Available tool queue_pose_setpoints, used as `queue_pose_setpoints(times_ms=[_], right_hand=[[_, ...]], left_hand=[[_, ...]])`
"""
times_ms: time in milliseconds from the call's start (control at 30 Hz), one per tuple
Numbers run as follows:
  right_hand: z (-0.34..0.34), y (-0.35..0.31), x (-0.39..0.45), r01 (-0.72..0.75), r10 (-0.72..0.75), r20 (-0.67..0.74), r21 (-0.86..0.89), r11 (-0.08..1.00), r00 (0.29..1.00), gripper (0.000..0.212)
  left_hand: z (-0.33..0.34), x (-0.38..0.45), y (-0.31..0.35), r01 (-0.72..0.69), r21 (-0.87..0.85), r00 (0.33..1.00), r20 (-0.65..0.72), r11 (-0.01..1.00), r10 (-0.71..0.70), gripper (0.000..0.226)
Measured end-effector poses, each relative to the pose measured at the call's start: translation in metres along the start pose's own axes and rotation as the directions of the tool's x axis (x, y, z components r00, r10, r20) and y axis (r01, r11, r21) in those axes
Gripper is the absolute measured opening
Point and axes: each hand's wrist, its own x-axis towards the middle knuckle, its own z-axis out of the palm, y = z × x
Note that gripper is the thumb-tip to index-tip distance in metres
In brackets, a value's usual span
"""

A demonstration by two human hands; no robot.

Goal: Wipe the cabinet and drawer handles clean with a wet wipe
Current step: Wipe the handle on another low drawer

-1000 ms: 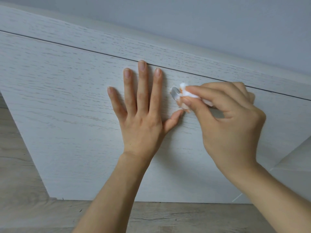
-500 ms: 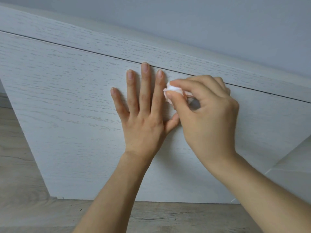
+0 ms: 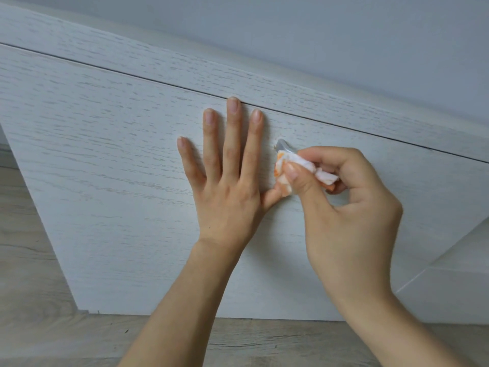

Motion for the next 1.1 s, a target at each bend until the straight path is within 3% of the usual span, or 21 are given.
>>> queue_pose_setpoints(times_ms=[167,333,500,667,933,1100], right_hand=[[0.002,-0.001,0.005,0.019,-0.023,-0.112,-0.035,0.999,0.993,0.017],[0.001,0.005,0.001,0.212,-0.267,-0.132,-0.329,0.920,0.955,0.008],[0.005,0.016,0.002,0.375,-0.415,-0.100,-0.276,0.885,0.904,0.013],[0.006,0.019,0.003,0.439,-0.475,-0.025,-0.340,0.832,0.880,0.019],[0.000,0.032,0.007,0.532,-0.579,0.038,-0.447,0.719,0.815,0.017],[0.003,0.034,0.005,0.511,-0.558,-0.011,-0.388,0.767,0.830,0.015]], left_hand=[[0.001,-0.002,-0.002,-0.010,0.008,1.000,-0.005,1.000,0.010,0.082],[0.000,-0.001,-0.001,-0.007,-0.004,1.000,-0.009,1.000,0.007,0.083],[0.004,-0.002,-0.001,-0.008,0.018,1.000,-0.022,1.000,0.009,0.085],[0.007,-0.001,0.001,0.017,-0.021,0.997,-0.070,1.000,-0.019,0.068],[0.003,-0.002,-0.001,-0.002,-0.010,1.000,-0.026,1.000,0.002,0.080],[0.002,-0.001,0.000,0.002,0.008,1.000,-0.030,1.000,-0.002,0.081]])
